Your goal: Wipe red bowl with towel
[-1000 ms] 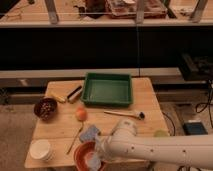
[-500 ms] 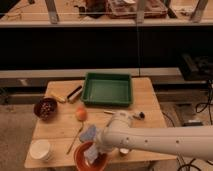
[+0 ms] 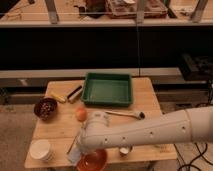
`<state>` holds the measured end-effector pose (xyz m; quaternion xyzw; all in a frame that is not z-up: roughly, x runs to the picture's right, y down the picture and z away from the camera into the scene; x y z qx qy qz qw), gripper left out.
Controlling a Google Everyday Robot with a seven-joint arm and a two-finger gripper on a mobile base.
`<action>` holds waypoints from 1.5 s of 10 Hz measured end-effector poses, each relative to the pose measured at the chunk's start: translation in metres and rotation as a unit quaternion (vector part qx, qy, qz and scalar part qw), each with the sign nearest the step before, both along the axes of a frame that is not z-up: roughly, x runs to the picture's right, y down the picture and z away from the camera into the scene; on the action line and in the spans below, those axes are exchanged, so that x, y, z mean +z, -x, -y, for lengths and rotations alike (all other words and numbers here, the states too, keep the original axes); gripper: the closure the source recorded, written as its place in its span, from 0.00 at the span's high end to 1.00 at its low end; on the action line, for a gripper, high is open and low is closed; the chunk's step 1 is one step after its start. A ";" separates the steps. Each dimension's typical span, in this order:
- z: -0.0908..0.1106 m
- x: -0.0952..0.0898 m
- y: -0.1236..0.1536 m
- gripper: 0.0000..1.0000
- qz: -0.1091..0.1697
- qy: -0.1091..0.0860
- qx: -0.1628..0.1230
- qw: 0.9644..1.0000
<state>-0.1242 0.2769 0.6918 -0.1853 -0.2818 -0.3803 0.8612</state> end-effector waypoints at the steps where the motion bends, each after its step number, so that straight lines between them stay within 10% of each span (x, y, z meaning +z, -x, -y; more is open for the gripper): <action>1: -0.013 -0.005 0.013 0.00 0.016 0.001 -0.010 1.000; 5: -0.052 -0.024 -0.001 0.00 0.037 0.009 -0.004 0.999; 9: -0.082 -0.007 -0.053 0.00 -0.001 0.036 0.026 0.999; 15: 0.001 0.007 -0.096 0.00 -0.064 -0.002 0.067 0.996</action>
